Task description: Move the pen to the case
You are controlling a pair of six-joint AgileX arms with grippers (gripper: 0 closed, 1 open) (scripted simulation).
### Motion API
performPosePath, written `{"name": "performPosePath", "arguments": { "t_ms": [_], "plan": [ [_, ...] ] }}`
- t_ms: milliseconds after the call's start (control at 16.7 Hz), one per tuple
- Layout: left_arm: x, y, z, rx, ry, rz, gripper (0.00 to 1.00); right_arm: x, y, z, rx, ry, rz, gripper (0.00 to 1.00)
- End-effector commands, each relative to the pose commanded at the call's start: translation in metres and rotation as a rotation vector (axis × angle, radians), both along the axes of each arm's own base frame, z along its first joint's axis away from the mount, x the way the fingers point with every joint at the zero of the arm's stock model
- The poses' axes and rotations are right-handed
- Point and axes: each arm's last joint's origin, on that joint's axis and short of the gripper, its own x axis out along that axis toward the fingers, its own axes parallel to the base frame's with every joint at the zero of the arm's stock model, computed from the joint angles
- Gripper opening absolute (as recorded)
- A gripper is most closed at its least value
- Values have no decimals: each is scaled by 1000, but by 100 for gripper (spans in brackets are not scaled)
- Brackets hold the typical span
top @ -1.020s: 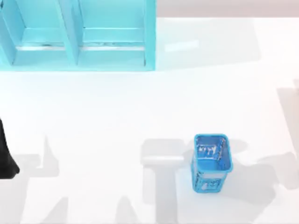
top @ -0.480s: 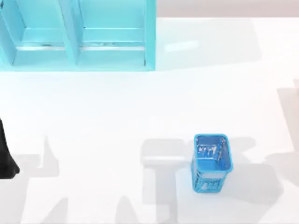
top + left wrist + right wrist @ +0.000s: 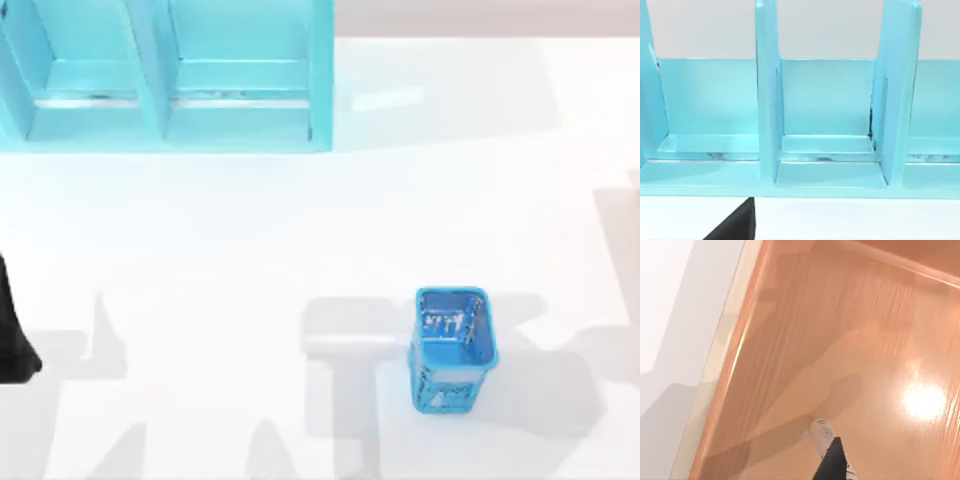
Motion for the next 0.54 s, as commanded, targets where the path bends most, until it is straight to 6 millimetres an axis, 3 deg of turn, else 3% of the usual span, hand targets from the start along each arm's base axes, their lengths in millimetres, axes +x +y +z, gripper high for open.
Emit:
{"name": "performPosePath", "arguments": {
  "t_ms": [180,540],
  "plan": [
    [0,0,0,0,0,0,100,0,0,0,0,0,0,98],
    [0,0,0,0,0,0,100,0,0,0,0,0,0,100]
  ]
}}
